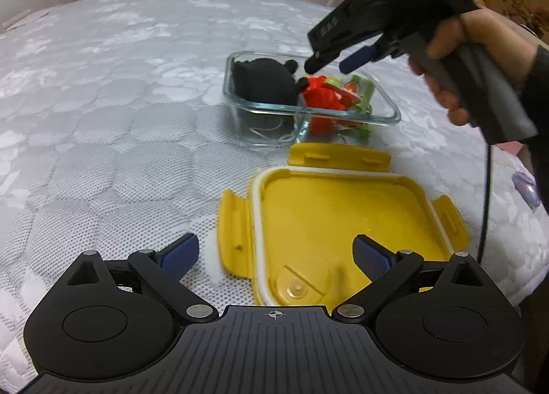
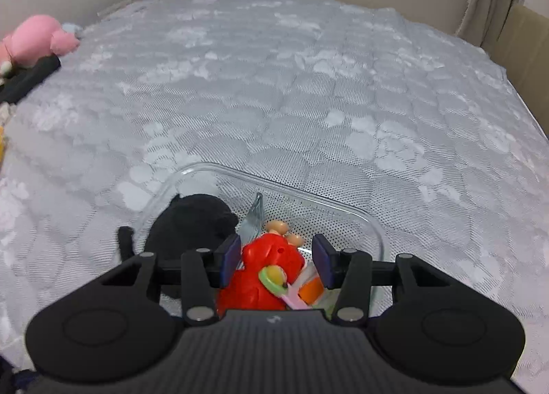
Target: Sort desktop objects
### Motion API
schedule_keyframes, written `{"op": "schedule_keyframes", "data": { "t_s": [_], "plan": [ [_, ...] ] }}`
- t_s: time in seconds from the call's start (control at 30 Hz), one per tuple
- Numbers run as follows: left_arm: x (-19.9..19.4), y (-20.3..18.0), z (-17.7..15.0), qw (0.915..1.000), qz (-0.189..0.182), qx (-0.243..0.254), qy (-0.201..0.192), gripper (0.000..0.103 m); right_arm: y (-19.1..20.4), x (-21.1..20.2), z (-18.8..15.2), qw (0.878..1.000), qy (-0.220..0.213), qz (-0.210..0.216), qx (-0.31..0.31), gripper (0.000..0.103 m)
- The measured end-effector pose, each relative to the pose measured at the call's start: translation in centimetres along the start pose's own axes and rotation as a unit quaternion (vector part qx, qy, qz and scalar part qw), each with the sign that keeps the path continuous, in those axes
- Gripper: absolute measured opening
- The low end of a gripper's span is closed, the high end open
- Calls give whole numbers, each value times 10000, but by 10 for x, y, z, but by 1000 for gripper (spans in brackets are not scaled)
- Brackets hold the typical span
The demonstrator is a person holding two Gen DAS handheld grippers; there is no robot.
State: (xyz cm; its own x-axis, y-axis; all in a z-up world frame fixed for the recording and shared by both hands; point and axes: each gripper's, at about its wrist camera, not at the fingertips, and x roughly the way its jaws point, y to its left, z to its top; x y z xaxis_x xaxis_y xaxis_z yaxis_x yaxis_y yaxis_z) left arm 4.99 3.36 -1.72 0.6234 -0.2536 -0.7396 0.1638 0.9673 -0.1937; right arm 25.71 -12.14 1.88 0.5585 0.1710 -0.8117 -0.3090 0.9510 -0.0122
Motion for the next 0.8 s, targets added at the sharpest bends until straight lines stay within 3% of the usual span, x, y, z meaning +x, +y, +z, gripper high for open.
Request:
{"op": "schedule_keyframes", "data": {
  "t_s": [0.17,0.33,0.5,0.6,0.7,0.8],
  "plan": [
    [2,13,-1,9998,90,-173,33,99,2,14,-4,10000,87,-19,-25,47],
    [7,16,2,9996,54,-263,63,99,-9,3,-16,9987,151,471,-108,46],
    [10,10,0,9998,59,-127,105,99,-25,-33,-7,9979,-300,557,113,47],
    [11,12,1,9997,53,-199,101,99,-23,-48,-7,9984,-337,341,-294,46],
    [12,13,1,9996,34,-249,103,99,-20,-46,-16,9987,-270,-31,-420,36],
    [12,9,0,9998,7,-185,113,99,-19,-36,-23,9981,-367,-262,-409,34]
  ]
}}
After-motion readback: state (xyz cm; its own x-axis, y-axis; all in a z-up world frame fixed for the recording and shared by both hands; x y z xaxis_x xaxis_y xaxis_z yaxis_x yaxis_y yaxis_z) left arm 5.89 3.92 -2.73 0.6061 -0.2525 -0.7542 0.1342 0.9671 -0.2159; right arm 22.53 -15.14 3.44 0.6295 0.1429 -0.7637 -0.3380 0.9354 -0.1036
